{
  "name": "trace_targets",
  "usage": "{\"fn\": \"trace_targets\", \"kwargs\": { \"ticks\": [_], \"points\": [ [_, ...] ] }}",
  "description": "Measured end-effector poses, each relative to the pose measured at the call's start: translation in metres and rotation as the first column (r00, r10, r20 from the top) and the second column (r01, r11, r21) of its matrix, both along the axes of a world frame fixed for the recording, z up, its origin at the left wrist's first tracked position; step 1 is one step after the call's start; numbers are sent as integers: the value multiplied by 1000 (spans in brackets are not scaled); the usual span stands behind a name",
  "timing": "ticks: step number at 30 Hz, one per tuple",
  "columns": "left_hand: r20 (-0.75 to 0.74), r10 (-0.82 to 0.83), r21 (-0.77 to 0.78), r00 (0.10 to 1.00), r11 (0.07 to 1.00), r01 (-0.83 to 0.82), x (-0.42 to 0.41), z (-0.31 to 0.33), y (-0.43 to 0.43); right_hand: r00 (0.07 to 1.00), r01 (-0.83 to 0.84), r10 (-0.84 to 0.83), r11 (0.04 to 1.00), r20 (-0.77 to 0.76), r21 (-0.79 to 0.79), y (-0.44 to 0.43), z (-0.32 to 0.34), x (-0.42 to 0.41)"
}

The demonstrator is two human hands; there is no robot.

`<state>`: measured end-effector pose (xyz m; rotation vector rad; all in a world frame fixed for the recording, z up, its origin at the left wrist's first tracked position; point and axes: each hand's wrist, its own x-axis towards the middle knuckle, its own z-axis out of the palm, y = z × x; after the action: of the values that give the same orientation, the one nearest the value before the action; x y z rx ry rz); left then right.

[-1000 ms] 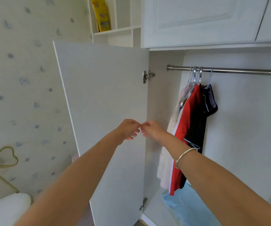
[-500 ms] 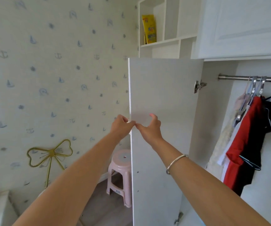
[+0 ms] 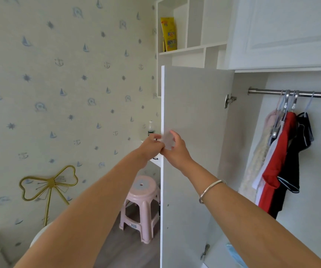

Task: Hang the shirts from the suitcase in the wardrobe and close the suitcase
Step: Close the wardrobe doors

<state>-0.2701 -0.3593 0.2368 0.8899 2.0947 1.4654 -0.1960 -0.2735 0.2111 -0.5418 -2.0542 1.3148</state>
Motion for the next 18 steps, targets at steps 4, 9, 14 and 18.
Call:
{"fn": "trace_targets", "kwargs": {
  "ticks": [4,9,14,18],
  "points": [
    [-51,-26,8,998,1000,27,27,-3,2,988,148,-145,987,-44,65,2,-7,27],
    [-98,-142,56,985,987,148,82,0,19,942,322,-313,945,-124,61,21,-15,82],
    [-117,-265,71,957,959,275,136,-6,61,909,392,-378,919,-175,50,54,-17,156],
    [-73,-345,116,936,929,352,178,-12,103,898,430,-414,898,-149,92,81,-16,210]
  ]
}}
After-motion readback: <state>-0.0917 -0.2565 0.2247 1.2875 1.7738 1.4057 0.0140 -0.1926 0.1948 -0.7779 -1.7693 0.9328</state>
